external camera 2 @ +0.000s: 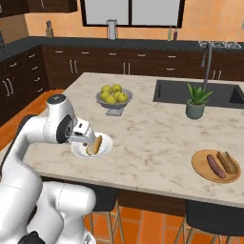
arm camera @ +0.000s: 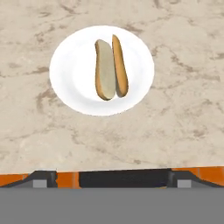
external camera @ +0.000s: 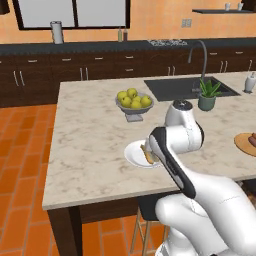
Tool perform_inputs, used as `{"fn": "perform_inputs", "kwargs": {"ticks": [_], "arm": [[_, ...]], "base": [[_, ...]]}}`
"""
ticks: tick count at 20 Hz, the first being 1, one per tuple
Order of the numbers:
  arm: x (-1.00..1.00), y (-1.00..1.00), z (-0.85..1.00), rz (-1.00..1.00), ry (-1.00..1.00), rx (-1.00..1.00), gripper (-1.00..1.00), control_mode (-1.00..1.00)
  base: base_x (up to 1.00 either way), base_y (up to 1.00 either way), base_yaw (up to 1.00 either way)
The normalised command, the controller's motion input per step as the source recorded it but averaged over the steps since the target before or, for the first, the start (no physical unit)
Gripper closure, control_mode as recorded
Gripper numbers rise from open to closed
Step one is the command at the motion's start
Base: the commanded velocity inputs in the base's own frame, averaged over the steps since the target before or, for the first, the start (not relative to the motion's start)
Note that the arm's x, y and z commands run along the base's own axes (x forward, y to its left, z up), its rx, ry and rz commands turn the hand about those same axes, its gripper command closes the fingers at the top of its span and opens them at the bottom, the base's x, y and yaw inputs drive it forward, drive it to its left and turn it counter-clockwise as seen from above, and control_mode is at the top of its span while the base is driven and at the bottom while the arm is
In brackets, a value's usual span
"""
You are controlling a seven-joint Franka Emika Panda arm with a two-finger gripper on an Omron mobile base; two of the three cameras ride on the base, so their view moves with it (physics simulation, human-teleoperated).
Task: Place one bun and one sausage from the bowl on each plate.
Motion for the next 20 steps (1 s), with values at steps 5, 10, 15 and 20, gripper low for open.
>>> {"fn": "perform_inputs", "kwargs": {"ticks": [5,10,15,20], "arm": [[-0.84,-0.17,0.63,0.00,0.05,0.00,-1.00,-1.00],[-0.53,-0.18,0.48,0.00,0.01,0.00,-1.00,-1.00],[-0.31,-0.01,0.13,0.00,0.00,-0.01,-1.00,1.00],[0.00,0.00,0.00,0.00,0.00,0.00,-1.00,1.00]], "base": [[0.00,0.00,0.00],[0.00,0.00,0.00],[-0.27,-0.02,0.00],[-0.66,-0.64,-0.01]]}}
